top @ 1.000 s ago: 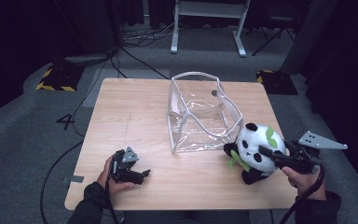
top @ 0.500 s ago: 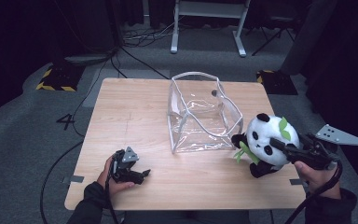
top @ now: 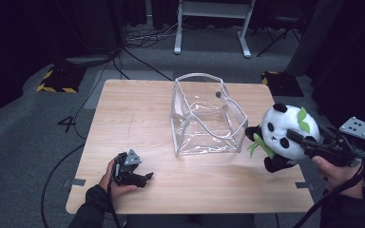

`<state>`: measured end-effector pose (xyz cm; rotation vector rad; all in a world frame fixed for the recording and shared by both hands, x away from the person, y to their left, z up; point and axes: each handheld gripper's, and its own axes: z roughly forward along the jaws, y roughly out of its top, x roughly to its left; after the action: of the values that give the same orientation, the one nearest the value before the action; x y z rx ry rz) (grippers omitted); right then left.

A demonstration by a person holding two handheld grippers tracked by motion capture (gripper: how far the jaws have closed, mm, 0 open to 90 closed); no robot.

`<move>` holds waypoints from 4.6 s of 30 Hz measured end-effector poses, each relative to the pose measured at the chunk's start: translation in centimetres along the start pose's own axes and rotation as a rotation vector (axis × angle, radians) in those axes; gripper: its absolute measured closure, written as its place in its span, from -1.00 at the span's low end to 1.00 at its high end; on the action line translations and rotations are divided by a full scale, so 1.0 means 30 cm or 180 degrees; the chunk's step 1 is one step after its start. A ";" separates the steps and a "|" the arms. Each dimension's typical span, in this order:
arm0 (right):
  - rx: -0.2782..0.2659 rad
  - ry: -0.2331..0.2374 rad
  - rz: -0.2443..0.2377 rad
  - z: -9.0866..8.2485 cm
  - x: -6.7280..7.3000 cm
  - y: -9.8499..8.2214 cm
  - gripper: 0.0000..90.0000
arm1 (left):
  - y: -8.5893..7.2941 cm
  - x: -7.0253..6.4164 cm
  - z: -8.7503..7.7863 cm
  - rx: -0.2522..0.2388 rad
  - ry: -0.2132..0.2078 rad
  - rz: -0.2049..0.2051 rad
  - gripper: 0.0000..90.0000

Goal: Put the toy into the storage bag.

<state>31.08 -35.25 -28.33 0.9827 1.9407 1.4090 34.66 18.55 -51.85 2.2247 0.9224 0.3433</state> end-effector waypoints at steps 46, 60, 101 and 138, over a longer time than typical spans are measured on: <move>-0.0434 -0.0140 -0.0404 0.119 0.068 0.327 -0.16 | 0.000 0.000 0.000 0.0000 -0.0006 -0.0002 -0.68; -0.0429 0.0034 -0.0473 0.200 0.150 0.378 -0.16 | 0.000 0.001 0.000 0.0000 -0.0004 0.0002 -0.68; -0.0177 0.0510 -0.0502 0.517 0.318 0.354 -0.16 | -0.001 0.001 -0.002 0.0009 -0.0011 0.0021 -0.67; 0.0079 0.0520 -0.0269 0.642 0.252 0.185 -0.21 | -0.001 0.001 -0.001 0.0004 -0.0014 0.0013 -0.67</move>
<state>42.90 -17.39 -29.01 0.8083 2.0964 1.4598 34.65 18.62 -51.84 2.2279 0.9162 0.3397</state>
